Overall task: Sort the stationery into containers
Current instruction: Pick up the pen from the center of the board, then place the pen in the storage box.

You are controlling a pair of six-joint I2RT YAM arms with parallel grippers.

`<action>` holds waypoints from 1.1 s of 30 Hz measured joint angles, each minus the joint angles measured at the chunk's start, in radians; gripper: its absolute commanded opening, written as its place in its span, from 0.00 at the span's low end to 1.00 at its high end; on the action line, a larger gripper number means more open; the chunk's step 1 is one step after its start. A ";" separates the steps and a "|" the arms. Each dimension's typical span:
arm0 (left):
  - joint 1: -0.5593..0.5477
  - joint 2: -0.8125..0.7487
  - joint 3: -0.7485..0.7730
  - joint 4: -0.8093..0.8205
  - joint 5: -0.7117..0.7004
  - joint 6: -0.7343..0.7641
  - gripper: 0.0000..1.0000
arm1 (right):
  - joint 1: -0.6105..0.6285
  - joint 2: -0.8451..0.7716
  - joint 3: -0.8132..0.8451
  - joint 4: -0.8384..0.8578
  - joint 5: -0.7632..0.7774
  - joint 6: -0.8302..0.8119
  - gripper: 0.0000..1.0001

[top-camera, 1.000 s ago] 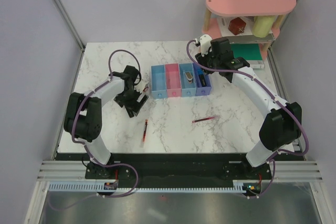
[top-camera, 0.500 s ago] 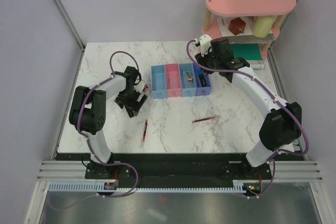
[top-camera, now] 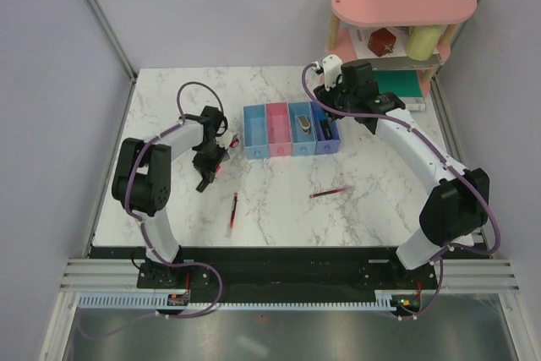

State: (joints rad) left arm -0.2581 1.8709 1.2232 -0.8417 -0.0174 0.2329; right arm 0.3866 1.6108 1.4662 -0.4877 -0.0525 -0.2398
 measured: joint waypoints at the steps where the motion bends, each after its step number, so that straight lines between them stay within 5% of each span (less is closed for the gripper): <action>1: 0.003 -0.003 -0.003 0.004 0.000 0.000 0.02 | 0.000 -0.002 0.000 0.000 0.000 -0.001 0.59; 8: 0.034 -0.075 -0.065 0.016 -0.001 0.011 0.02 | 0.000 -0.011 -0.006 -0.024 -0.007 -0.022 0.83; 14: 0.042 -0.227 -0.040 -0.067 0.054 0.027 0.02 | 0.000 -0.011 -0.009 -0.105 -0.065 -0.094 0.84; 21: 0.008 -0.301 0.228 -0.134 0.214 0.026 0.02 | 0.002 -0.019 -0.121 -0.269 -0.162 -0.333 0.78; 33: -0.086 0.071 0.718 -0.082 0.509 -0.066 0.02 | 0.049 -0.032 -0.348 -0.358 -0.126 -0.620 0.77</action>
State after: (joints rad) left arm -0.3443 1.9423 1.9408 -0.9237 0.4919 0.1665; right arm 0.4355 1.5787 1.1187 -0.8455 -0.1780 -0.8600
